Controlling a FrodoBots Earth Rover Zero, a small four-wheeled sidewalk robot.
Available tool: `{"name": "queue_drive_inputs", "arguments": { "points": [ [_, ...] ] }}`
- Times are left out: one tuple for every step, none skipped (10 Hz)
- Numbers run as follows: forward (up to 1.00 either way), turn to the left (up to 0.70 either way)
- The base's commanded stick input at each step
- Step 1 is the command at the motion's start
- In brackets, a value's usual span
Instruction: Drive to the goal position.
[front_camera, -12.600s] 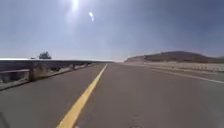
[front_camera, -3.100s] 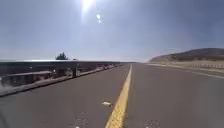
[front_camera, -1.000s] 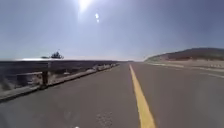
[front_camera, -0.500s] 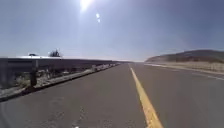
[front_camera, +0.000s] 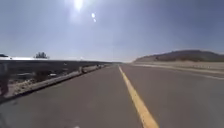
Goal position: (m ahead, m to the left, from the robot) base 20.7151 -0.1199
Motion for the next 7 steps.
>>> {"name": "queue_drive_inputs", "arguments": {
  "points": [
    [0.85,0.00],
    [0.85,0.00],
    [0.85,0.00],
    [0.85,0.00],
    [0.85,0.00],
    [0.85,0.00],
    [0.85,0.00]
  ]
}}
